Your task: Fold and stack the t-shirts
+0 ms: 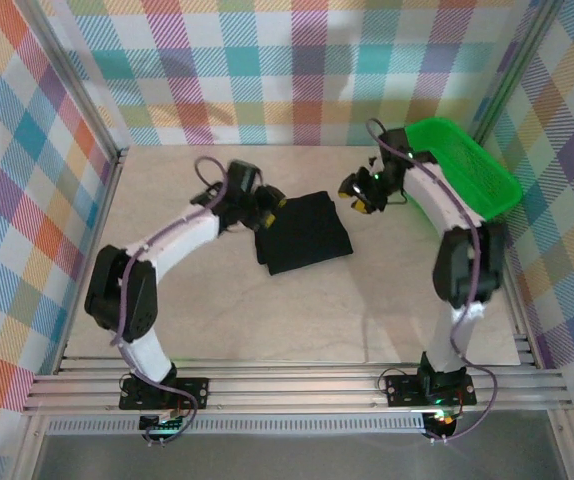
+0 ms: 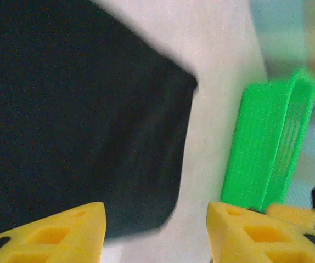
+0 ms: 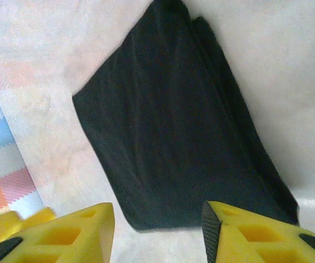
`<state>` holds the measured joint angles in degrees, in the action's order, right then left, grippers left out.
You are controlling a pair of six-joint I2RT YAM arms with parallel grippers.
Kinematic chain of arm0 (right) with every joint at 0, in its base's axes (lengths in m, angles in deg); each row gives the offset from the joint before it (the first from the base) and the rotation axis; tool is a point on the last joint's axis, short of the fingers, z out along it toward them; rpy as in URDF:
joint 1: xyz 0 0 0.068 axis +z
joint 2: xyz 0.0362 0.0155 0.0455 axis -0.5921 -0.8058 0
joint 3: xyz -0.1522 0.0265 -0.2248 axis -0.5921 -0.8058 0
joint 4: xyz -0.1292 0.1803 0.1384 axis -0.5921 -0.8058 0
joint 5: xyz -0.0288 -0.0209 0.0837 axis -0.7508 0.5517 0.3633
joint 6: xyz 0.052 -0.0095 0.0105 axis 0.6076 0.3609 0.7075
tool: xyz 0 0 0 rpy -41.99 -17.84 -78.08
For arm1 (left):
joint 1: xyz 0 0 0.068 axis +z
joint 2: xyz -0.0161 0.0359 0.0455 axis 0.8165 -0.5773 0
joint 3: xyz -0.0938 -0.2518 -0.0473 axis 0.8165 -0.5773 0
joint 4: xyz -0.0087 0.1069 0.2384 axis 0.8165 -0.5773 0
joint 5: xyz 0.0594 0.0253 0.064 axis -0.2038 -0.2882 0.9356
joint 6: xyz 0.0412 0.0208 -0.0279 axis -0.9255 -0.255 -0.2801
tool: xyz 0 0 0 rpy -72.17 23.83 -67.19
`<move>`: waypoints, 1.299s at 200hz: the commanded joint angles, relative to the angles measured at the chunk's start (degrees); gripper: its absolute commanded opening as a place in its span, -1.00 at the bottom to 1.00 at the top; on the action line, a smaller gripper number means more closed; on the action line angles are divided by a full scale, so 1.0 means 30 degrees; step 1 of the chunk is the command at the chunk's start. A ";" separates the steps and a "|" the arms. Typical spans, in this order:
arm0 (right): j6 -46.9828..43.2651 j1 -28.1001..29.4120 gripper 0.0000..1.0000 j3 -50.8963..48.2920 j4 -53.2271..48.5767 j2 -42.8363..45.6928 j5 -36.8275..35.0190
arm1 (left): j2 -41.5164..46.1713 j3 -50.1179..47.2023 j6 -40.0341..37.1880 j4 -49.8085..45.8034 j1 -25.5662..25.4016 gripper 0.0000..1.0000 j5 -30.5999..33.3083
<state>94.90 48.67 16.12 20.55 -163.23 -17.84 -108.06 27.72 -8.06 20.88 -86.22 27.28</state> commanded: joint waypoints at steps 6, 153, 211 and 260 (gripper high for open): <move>0.1001 0.0069 0.02 -0.5469 0.4178 0.5228 0.0924 | 0.0598 -0.3091 0.7749 0.3060 -0.3824 0.34 0.1958; 0.0970 -0.1718 0.06 -1.0434 0.1775 1.3789 0.2167 | -0.8857 0.0432 1.5536 1.0479 -0.6295 -0.46 0.8431; 0.0817 -0.1718 -0.02 -1.0838 0.4121 1.3791 0.4828 | -0.4715 -0.4103 0.9898 1.0280 -0.1381 -1.00 0.5605; 0.1224 -0.1631 0.00 -1.1079 0.7178 1.3922 0.6455 | -0.3967 -0.2935 -0.1459 0.6335 0.6501 -1.00 -0.2726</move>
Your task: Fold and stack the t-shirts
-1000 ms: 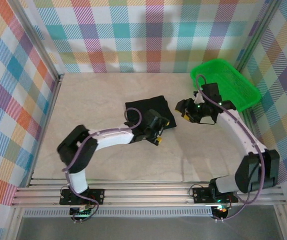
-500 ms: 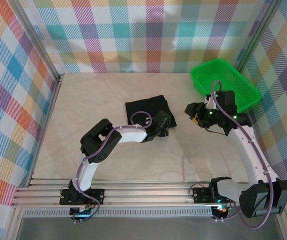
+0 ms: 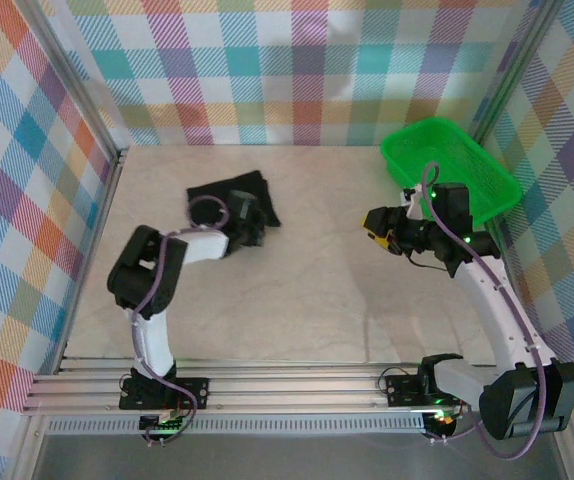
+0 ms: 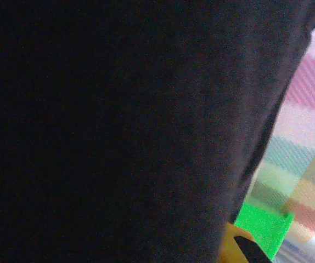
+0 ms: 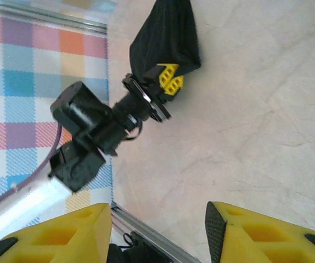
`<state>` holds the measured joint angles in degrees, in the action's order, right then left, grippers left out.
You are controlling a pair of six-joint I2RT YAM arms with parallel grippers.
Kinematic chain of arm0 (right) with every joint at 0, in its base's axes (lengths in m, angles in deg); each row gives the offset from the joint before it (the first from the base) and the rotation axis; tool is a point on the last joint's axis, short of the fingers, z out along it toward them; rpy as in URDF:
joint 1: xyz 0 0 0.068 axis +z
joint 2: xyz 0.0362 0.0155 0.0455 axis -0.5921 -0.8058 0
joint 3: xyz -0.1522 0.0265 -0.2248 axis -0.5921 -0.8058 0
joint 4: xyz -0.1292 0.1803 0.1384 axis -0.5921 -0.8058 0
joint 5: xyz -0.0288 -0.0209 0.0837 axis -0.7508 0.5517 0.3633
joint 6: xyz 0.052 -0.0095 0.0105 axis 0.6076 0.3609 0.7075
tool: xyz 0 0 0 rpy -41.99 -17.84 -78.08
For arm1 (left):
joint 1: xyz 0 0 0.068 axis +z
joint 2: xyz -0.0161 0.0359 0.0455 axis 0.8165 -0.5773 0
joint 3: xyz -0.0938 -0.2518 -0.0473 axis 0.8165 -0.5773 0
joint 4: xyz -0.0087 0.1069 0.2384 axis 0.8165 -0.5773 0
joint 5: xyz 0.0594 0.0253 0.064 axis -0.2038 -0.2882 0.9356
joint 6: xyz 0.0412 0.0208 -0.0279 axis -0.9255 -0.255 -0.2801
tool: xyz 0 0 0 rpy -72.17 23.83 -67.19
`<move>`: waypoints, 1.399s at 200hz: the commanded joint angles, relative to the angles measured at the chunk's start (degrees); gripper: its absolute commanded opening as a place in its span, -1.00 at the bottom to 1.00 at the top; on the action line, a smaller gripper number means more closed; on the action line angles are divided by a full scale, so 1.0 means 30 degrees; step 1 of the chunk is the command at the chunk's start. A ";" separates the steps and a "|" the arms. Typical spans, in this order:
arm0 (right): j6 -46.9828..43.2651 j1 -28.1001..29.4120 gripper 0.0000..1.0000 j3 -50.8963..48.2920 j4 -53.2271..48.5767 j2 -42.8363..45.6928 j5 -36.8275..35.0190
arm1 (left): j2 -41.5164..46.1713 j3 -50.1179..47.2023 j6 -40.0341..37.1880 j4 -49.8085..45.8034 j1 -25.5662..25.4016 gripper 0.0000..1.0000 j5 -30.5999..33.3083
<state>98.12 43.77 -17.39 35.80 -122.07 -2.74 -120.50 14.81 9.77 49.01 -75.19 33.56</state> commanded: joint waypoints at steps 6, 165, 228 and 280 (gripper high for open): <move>0.0175 -0.0001 -0.01 0.0125 0.2157 0.0112 0.1334 | -0.0201 0.2183 -0.8784 -0.4261 0.3692 -1.00 -0.5664; 0.1431 0.0756 0.02 0.1474 0.5536 -0.1672 0.1376 | -0.7483 1.4629 -1.9664 -1.3741 0.9617 -0.86 -0.6533; 0.1306 0.0764 1.00 0.2474 0.4054 -0.0808 0.0500 | -0.0103 1.0018 -1.6824 -1.3353 0.8629 1.00 -0.3057; 0.0774 0.0791 0.99 0.2641 0.2285 0.0460 -0.1132 | 0.9385 0.3420 -1.5155 -1.3932 0.6850 1.00 0.0289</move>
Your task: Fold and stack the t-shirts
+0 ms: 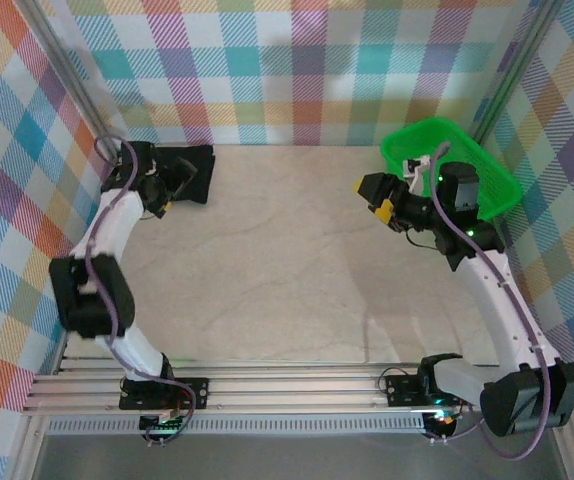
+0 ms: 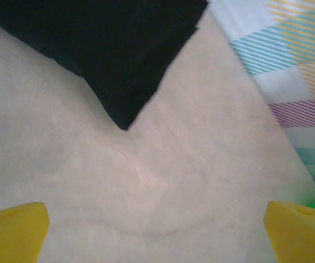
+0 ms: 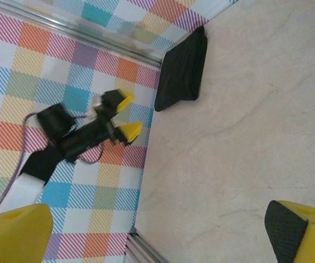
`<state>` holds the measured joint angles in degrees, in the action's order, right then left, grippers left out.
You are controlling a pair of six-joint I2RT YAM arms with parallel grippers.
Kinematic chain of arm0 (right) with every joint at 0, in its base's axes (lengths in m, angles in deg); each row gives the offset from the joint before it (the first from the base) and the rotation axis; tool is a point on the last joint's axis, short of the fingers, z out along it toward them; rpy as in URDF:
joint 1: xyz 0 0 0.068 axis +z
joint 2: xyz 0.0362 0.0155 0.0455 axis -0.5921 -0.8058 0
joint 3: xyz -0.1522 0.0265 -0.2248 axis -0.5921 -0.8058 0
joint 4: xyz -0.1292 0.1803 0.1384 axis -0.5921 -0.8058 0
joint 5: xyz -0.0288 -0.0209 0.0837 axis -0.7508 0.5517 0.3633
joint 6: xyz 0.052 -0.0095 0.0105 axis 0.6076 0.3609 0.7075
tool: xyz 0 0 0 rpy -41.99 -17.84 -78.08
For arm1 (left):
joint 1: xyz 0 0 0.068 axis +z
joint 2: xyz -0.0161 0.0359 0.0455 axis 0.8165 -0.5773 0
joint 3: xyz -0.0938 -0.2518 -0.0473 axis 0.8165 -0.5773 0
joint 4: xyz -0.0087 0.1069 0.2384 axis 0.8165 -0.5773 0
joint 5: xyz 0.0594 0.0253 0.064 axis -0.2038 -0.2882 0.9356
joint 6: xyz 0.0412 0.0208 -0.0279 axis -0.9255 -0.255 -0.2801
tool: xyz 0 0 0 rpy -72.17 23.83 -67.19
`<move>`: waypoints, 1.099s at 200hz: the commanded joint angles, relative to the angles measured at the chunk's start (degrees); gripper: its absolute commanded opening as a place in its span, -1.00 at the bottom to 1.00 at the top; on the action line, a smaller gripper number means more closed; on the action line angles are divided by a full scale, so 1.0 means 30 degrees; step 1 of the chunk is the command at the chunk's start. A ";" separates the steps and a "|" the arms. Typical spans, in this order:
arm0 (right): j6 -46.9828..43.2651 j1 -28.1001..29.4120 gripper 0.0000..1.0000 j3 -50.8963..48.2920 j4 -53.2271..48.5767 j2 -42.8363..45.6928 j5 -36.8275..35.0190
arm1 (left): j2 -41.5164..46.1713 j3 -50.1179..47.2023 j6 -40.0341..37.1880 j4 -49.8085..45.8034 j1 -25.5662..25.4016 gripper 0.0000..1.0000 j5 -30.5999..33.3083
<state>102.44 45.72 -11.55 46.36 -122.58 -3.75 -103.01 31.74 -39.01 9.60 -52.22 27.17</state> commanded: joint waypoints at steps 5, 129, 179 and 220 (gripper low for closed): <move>-0.0853 0.0145 0.99 0.0715 -0.1432 0.0704 -0.0894 | 0.4468 -0.2505 0.1191 -0.1321 -0.0927 1.00 0.2991; -1.2094 0.0184 0.99 -0.9357 0.4594 0.3747 -1.7721 | 1.6550 -1.6344 -0.9288 0.5478 -0.4039 1.00 1.1255; -1.2728 -0.1565 0.99 -1.2533 0.9595 -0.0410 -1.8911 | 1.0073 -1.8868 -0.9510 1.3663 -0.3513 1.00 1.1352; -1.4275 -0.2812 0.99 -1.2266 1.3256 -0.3479 -1.7093 | 0.5967 -1.8367 -0.9979 1.8297 -0.1986 1.00 0.9132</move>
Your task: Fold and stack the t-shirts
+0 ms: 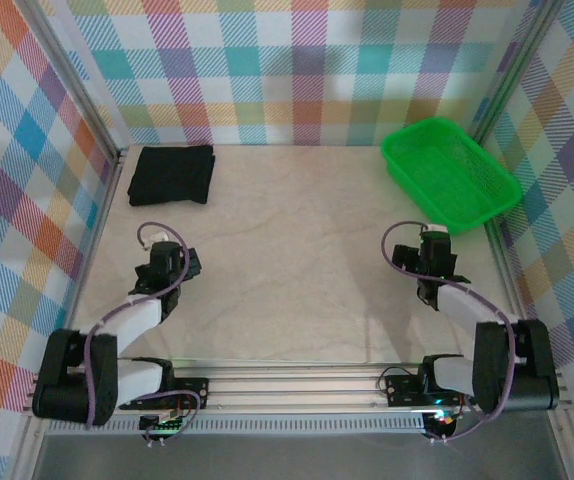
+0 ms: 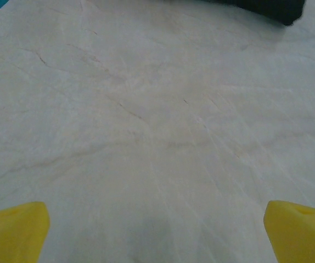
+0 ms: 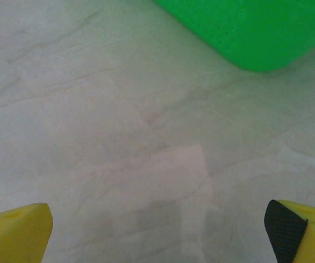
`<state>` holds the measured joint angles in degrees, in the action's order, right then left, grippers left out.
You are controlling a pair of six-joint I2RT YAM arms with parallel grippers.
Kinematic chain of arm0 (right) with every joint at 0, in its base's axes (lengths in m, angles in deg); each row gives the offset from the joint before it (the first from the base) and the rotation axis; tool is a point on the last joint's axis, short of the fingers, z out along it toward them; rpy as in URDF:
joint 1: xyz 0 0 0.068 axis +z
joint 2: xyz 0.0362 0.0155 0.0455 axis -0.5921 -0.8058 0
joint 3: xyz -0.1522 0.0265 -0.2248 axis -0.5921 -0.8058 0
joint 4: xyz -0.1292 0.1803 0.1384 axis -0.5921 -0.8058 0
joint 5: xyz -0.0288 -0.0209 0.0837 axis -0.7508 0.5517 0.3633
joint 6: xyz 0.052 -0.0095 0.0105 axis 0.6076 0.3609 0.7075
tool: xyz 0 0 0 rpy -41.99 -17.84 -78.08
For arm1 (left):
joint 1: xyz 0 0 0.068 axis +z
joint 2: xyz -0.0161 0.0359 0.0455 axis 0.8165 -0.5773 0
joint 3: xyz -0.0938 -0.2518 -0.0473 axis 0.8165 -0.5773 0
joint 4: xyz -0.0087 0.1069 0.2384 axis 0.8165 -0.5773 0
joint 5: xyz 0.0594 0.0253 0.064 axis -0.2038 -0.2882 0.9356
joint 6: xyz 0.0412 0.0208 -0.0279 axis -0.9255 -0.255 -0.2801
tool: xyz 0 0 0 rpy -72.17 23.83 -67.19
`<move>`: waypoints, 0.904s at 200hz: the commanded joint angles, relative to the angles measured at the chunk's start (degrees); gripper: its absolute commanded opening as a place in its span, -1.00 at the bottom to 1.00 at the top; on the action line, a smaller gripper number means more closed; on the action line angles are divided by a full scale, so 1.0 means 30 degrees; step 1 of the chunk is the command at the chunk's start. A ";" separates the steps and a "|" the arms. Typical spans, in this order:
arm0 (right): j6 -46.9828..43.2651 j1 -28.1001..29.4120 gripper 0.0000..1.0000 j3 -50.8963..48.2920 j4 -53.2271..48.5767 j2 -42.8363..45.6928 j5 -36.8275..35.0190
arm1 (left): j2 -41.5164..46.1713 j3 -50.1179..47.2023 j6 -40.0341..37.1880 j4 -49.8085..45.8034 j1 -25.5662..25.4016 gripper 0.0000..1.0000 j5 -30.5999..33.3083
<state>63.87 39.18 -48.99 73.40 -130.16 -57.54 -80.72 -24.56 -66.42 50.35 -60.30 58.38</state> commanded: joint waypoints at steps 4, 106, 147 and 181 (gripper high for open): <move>-0.1397 -0.0777 0.99 0.0249 0.4681 -0.1187 0.1107 | -0.1801 0.0460 -0.0790 0.5168 0.0852 1.00 -0.1469; -0.0614 -0.2013 0.99 -0.0325 1.0501 -0.3630 0.5769 | -0.6297 -0.0759 -0.3277 1.3272 0.1039 1.00 -0.4037; -0.1621 -0.1629 0.99 -0.1267 1.4469 -0.5692 0.7177 | -0.6371 0.0049 -0.3325 1.1809 0.0740 1.00 -0.3274; -0.1851 -0.1188 0.99 -0.0841 1.3343 -0.5533 0.6222 | -0.6374 0.0069 -0.3361 1.1703 0.0708 1.00 -0.3222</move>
<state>60.11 34.77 -51.70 108.87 -146.64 -39.00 -99.45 -24.84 -75.32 85.82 -57.75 47.81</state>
